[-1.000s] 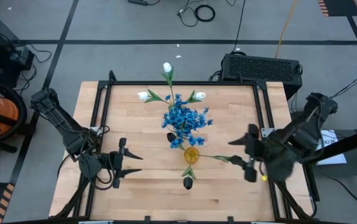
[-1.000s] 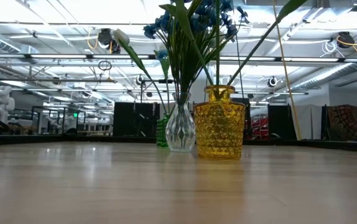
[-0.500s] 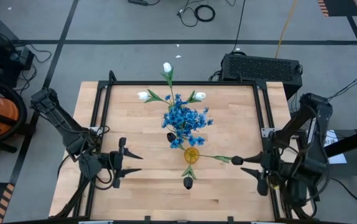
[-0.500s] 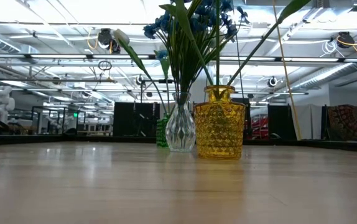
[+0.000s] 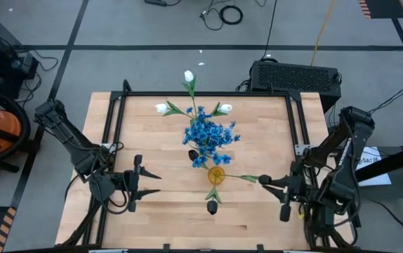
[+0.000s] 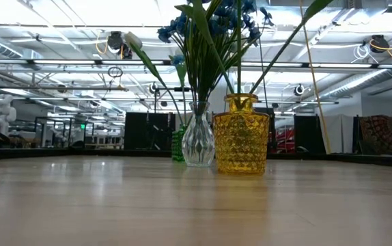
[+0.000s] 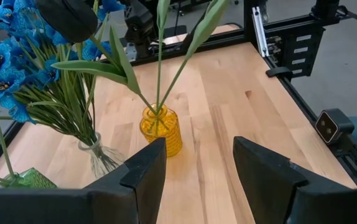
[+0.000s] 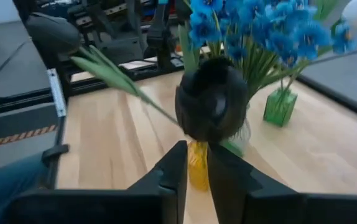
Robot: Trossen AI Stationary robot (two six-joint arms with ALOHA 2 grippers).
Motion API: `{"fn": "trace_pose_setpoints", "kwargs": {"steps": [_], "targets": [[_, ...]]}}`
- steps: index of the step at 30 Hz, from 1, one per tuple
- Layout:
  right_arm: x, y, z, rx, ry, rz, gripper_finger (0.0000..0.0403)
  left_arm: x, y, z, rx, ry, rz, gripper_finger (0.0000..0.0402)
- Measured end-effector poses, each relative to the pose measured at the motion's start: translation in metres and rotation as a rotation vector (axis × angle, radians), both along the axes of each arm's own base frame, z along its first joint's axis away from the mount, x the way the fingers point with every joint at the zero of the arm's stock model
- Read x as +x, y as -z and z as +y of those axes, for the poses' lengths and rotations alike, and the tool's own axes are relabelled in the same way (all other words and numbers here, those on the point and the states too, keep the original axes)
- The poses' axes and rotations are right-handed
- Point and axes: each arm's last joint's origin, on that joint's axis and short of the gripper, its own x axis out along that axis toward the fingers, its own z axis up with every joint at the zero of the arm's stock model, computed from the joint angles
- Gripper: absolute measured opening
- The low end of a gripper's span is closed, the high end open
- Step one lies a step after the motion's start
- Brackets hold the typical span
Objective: Sort flowers into vase by color
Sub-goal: Return to Home Position
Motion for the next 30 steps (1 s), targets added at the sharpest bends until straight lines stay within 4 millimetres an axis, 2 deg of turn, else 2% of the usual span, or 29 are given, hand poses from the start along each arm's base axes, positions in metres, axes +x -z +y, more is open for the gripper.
{"fn": "trace_pose_setpoints", "kwargs": {"steps": [10, 21, 25, 30], "targets": [[0.042, 0.002, -0.017, -0.107, 0.116, 0.033, 0.0029, 0.0, 0.0, 0.0, 0.001, 0.0, 0.0, 0.0194], [0.067, -0.001, -0.032, -0.097, 0.158, 0.068, 0.0017, 0.0, 0.0, 0.0, 0.003, 0.0, 0.002, 0.0194], [0.079, 0.005, -0.034, -0.088, 0.132, 0.128, 0.0017, 0.0, 0.0, 0.0, 0.004, 0.0, 0.003, 0.0194], [0.082, 0.007, -0.032, -0.038, 0.075, 0.174, 0.0019, 0.0, 0.001, 0.0, 0.007, 0.0, 0.008, 0.0194]]}}
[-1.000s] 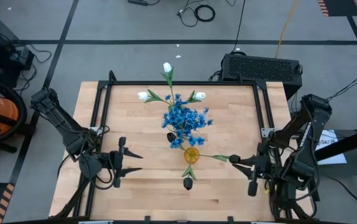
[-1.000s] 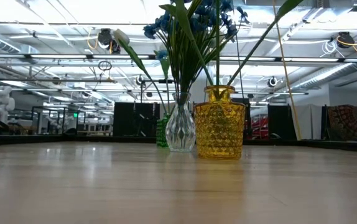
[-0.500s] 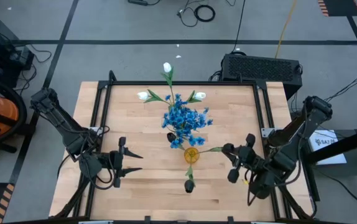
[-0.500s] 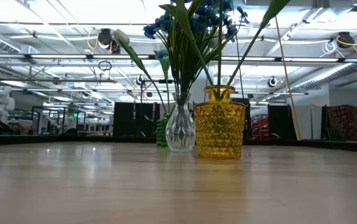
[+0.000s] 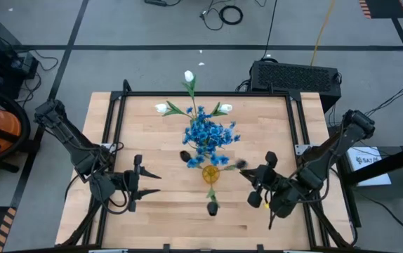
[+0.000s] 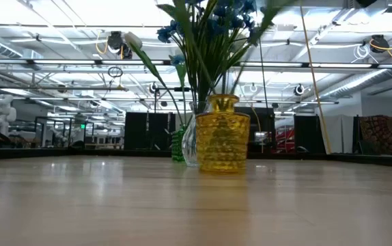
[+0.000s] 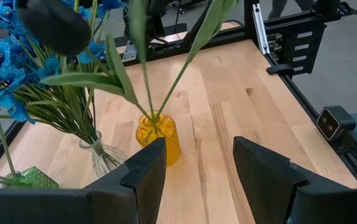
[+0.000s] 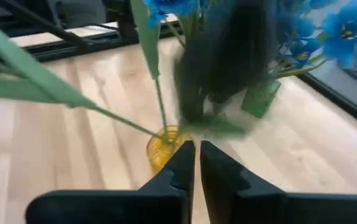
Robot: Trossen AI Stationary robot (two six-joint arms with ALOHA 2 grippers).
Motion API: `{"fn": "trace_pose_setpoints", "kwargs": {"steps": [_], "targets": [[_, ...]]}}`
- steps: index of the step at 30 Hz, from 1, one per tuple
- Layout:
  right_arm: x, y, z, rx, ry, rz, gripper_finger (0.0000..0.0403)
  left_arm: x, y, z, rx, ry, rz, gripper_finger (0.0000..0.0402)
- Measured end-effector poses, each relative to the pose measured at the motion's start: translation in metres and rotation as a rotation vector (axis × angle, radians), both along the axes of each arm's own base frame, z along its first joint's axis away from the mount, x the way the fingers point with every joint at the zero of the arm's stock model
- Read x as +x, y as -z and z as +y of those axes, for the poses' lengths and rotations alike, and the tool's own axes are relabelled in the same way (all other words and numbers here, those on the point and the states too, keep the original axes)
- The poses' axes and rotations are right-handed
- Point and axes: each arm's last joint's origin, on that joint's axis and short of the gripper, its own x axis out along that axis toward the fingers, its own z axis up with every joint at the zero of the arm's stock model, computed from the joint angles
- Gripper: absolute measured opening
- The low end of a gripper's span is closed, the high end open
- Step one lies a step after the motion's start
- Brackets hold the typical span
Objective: Sort flowers into vase by color
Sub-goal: Return to Home Position
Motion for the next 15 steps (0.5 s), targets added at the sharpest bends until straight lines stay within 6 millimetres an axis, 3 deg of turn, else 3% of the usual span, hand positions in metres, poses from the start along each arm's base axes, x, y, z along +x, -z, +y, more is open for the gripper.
{"fn": "trace_pose_setpoints", "kwargs": {"steps": [9, 15], "targets": [[-0.018, -0.029, 0.011, 0.031, -0.102, -0.047, 0.0076, 0.0, 0.001, 0.0, 0.002, -0.003, 0.009, 0.0194], [-0.03, -0.032, 0.007, -0.044, -0.178, 0.037, 0.0109, 0.0, 0.001, 0.001, 0.026, -0.026, -0.002, 0.0194]]}}
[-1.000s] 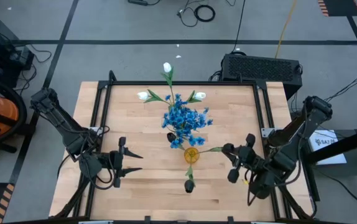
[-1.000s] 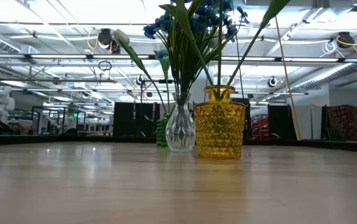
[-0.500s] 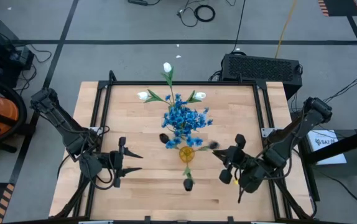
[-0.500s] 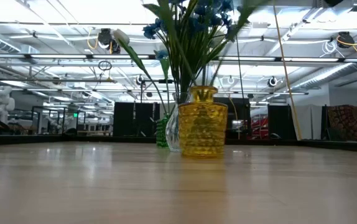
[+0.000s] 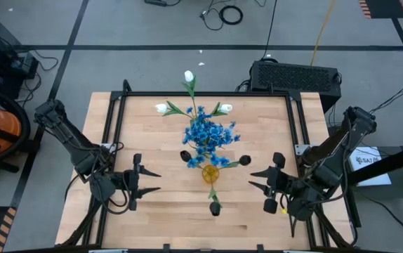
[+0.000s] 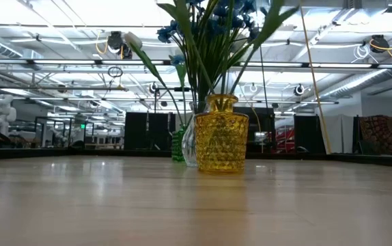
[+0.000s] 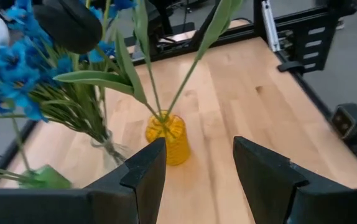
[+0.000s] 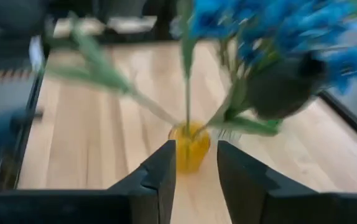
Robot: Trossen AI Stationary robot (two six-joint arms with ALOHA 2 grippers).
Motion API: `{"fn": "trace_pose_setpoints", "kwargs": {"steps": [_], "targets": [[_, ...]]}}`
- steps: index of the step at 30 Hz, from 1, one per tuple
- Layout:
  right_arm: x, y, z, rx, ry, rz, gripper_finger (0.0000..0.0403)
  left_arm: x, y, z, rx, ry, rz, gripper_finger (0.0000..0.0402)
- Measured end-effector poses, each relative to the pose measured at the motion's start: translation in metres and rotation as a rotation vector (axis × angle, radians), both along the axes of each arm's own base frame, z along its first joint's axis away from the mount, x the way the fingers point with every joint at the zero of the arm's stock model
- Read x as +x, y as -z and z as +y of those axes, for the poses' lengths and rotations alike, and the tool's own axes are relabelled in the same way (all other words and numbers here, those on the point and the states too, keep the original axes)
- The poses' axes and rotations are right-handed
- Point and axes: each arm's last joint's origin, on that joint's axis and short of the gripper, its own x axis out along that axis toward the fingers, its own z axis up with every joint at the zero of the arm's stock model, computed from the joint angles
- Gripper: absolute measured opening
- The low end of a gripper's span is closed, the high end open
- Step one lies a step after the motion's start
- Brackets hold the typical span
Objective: Sort flowers into vase by color
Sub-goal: Return to Home Position
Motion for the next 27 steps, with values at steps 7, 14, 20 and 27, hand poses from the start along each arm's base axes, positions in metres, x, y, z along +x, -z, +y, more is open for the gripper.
{"fn": "trace_pose_setpoints", "kwargs": {"steps": [7, 14, 20, 27], "targets": [[-0.016, -0.009, -0.011, -0.008, -0.085, 0.039, 0.0053, -0.001, 0.0, 0.002, 0.096, -0.001, -0.004, 0.0157], [-0.034, 0.02, -0.023, -0.038, -0.1, -0.051, 0.0008, -0.004, 0.019, 0.023, 0.083, -0.037, -0.057, 0.0052], [-0.038, 0.068, -0.036, 0.025, -0.194, -0.179, 0.0001, -0.009, 0.042, 0.05, -0.036, 0.044, -0.148, 0.0009], [-0.037, 0.118, -0.066, 0.048, -0.248, -0.326, 0.0001, -0.017, 0.067, 0.075, -0.083, 0.034, -0.218, 0.001]]}}
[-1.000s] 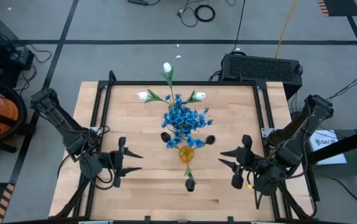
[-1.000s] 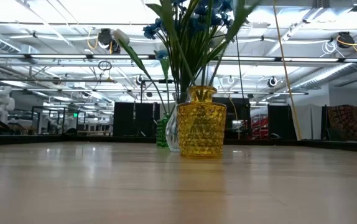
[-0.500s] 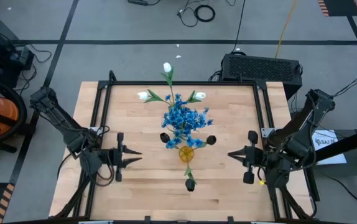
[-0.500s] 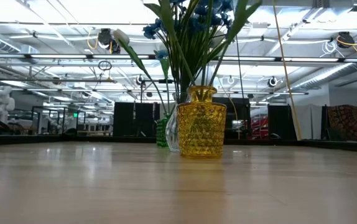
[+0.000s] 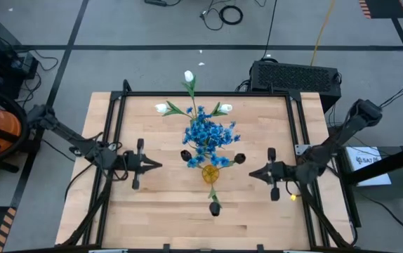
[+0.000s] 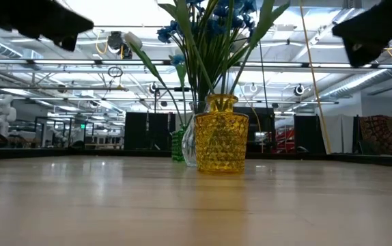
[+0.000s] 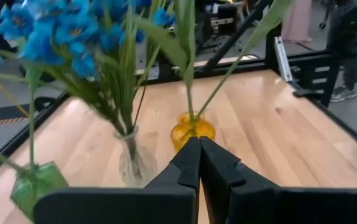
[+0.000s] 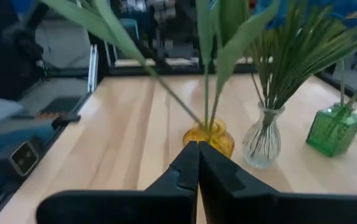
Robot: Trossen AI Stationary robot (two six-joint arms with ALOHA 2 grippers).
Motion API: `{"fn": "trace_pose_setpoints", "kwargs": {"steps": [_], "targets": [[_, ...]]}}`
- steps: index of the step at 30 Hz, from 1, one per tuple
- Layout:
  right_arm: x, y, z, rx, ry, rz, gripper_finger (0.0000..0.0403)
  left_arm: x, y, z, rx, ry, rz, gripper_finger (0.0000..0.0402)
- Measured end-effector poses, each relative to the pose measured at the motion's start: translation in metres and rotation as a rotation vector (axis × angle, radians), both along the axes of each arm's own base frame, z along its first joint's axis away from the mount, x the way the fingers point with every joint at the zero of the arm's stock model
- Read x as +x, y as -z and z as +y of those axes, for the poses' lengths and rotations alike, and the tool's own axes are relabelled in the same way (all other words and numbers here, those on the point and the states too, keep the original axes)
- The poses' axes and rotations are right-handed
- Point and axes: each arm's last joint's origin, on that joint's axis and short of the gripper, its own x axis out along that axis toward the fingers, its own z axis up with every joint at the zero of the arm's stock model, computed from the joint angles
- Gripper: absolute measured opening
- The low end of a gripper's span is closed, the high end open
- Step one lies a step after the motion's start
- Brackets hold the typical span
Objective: Sort flowers into vase by color
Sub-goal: Return to Home Position
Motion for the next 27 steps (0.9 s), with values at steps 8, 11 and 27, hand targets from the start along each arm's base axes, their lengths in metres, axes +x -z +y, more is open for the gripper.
{"fn": "trace_pose_setpoints", "kwargs": {"steps": [8, 11, 27], "targets": [[-0.004, 0.031, -0.028, -0.005, -0.054, -0.145, 0.0, -0.011, 0.028, 0.018, 0.003, -0.031, -0.014, 0.001], [-0.006, 0.042, -0.037, 0.017, -0.048, -0.127, 0.0, -0.014, 0.035, 0.022, -0.004, -0.021, -0.017, 0.001], [-0.001, 0.047, -0.054, 0.007, -0.072, -0.13, 0.0, -0.026, 0.062, 0.035, -0.046, -0.037, -0.034, 0.0011]]}}
